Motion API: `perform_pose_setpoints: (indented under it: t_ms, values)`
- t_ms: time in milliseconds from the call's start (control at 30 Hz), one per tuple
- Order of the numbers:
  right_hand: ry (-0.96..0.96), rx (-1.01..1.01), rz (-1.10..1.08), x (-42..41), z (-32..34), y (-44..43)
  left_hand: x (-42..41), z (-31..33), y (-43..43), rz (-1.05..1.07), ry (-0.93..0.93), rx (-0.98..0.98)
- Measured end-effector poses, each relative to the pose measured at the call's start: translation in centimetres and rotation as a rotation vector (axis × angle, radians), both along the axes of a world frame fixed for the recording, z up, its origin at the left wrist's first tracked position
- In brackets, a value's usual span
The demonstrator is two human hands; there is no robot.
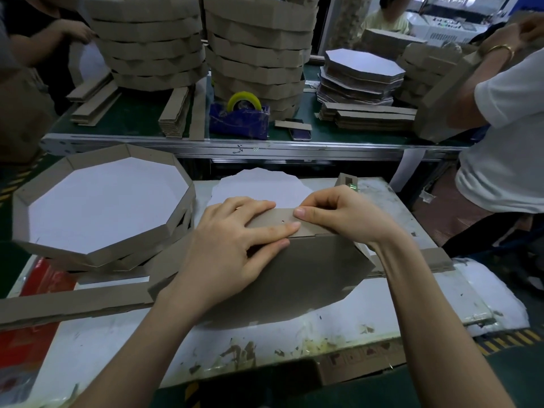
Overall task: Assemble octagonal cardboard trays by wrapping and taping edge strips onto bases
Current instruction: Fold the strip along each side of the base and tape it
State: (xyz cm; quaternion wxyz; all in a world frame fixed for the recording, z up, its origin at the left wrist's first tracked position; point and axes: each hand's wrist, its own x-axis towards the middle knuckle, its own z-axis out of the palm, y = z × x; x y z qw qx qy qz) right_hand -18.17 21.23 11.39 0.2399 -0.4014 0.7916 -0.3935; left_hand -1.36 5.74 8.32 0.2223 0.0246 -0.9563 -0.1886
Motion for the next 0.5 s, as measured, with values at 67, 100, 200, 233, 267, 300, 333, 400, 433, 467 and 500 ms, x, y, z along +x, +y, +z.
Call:
perform_pose_setpoints:
  t_ms: [67, 100, 200, 233, 267, 300, 333, 400, 433, 467, 500]
  values:
    - [-0.014, 0.005, 0.007, -0.2, 0.2, 0.0, -0.3, 0.6, 0.3, 0.003, -0.021, 0.004]
    - [-0.003, -0.006, -0.001, -0.5, 0.2, 0.1, -0.5, 0.8, 0.4, 0.003, -0.033, 0.016]
    - [-0.046, -0.196, -0.182, -2.4, -0.8, 0.3, -0.9, 1.2, 0.4, -0.007, -0.066, 0.021]
    - [-0.097, -0.281, -0.289, -3.5, -1.4, 0.4, -1.0, 1.3, 0.5, -0.009, -0.072, 0.013]
    - [-0.138, -0.343, -0.393, -4.7, -2.1, 0.5, -1.0, 1.4, 0.7, -0.010, -0.075, 0.005]
    - [-0.159, -0.365, -0.493, -6.2, -3.0, 0.6, -1.1, 1.5, 0.8, -0.011, -0.079, -0.002]
    - [-0.170, -0.349, -0.588, -7.7, -4.2, 0.9, -1.2, 1.6, 1.1, -0.013, -0.082, -0.008]
    - [-0.211, -0.244, -0.754, -10.6, -6.9, 1.6, -1.3, 1.8, 1.5, -0.016, -0.087, -0.014]
    - [-0.254, -0.183, -0.812, -11.7, -8.3, 2.0, -1.5, 1.9, 1.7, -0.020, -0.090, -0.017]
    - [-0.302, -0.128, -0.848, -12.6, -9.5, 2.4, -1.6, 2.0, 2.0, -0.024, -0.093, -0.021]
    - [-0.345, -0.087, -0.870, -13.3, -10.5, 2.8, -1.8, 2.0, 2.1, -0.025, -0.095, -0.024]
